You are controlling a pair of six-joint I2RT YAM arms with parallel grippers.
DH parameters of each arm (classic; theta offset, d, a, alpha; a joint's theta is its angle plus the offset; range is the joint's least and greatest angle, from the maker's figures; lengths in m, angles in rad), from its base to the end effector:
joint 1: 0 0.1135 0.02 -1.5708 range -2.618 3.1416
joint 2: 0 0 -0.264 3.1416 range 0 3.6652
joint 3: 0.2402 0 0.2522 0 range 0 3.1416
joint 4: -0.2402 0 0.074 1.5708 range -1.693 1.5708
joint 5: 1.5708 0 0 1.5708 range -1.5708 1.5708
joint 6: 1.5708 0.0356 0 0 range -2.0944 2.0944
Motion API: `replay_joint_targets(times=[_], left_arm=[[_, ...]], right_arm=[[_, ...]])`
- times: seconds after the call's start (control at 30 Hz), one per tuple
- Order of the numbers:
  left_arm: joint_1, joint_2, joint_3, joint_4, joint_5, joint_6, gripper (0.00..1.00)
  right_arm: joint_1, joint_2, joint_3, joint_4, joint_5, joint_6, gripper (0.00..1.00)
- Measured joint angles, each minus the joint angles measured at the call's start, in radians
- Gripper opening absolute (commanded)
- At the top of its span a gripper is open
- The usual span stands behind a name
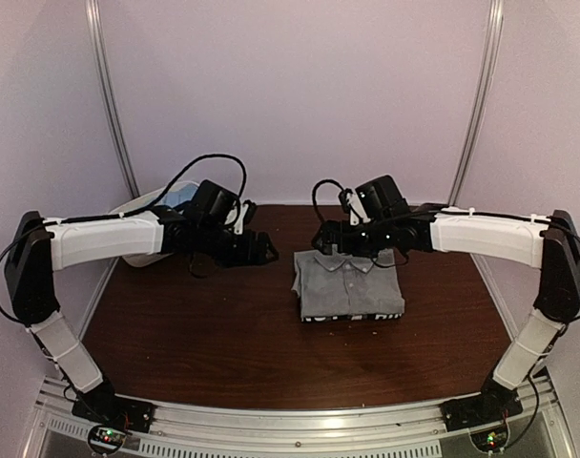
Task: Fold and stack the long sleeve shirts
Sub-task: Move the square-folded shirt to the corner of the board.
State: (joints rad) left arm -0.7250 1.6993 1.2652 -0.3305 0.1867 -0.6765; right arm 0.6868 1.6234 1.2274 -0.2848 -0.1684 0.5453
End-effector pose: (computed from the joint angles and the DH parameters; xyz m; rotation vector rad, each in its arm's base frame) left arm 0.2800 -0.2569 0.2513 0.1606 2.4991 -0.8671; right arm 0.2806 0.2378 0.2693 -0.2638 2.3674 0.8198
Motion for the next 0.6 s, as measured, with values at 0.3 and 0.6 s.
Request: replay_joint_targets(times=[0.3,0.6], left_arm=[[0.058,-0.194,-0.126,0.005,-0.026,0.026,0.81],[0.114,-0.284,-0.195,0.006,-0.029,0.044,0.81]], right_arm=[[0.033,0.295,0.273,0.018,-0.069,0.002,1.0],[0.051,0.543,0.476,0.046,-0.155,0.043,1.0]])
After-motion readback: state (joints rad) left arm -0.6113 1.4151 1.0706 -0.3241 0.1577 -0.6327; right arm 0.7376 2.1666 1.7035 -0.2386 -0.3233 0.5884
